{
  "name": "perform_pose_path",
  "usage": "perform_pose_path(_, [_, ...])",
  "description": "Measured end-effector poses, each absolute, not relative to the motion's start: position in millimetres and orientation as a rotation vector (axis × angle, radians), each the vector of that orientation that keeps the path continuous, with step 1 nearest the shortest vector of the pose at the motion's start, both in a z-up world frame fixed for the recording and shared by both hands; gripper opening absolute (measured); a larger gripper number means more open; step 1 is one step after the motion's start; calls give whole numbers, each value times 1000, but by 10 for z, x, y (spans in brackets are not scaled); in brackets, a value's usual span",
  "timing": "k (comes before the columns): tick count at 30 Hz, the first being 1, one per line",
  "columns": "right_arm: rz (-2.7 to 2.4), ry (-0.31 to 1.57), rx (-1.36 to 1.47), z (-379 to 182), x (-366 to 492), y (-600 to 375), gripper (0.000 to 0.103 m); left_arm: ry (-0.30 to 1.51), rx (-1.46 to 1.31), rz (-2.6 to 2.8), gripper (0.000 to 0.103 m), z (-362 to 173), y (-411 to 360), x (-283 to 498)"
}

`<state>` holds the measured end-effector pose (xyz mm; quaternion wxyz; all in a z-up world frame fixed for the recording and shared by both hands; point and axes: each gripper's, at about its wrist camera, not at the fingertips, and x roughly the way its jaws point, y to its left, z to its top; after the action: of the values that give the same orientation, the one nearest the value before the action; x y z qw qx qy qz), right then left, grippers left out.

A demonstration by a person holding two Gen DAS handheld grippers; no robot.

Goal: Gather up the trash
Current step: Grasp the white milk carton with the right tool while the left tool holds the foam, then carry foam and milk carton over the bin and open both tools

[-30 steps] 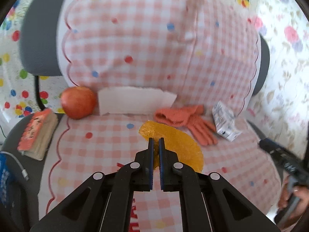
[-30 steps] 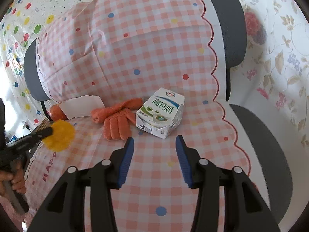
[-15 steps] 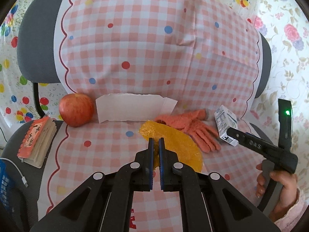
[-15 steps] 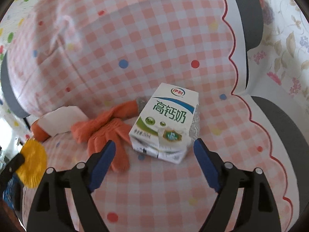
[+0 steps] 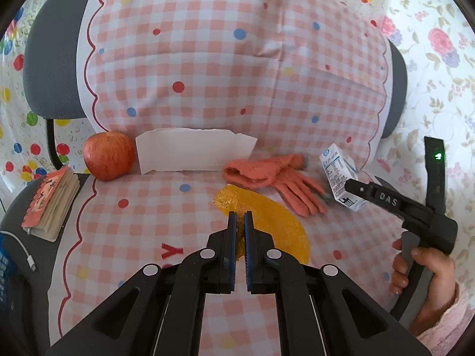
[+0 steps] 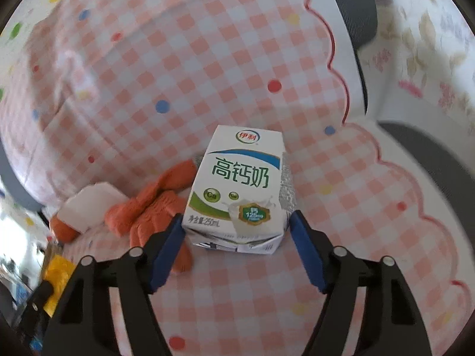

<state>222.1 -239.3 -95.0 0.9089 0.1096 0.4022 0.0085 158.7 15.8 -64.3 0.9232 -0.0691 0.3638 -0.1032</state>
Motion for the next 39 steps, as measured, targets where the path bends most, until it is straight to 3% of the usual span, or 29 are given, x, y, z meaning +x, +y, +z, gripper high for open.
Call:
perform_pose_path(22, [6,647,78,-46,-148,-2955,68,528,-59,-502,5,-114,-869,60])
perform_pose_path(39, [-221,676,73,-355,-1651,-3490,68,595,9,-755,5,-564,-1791,-896])
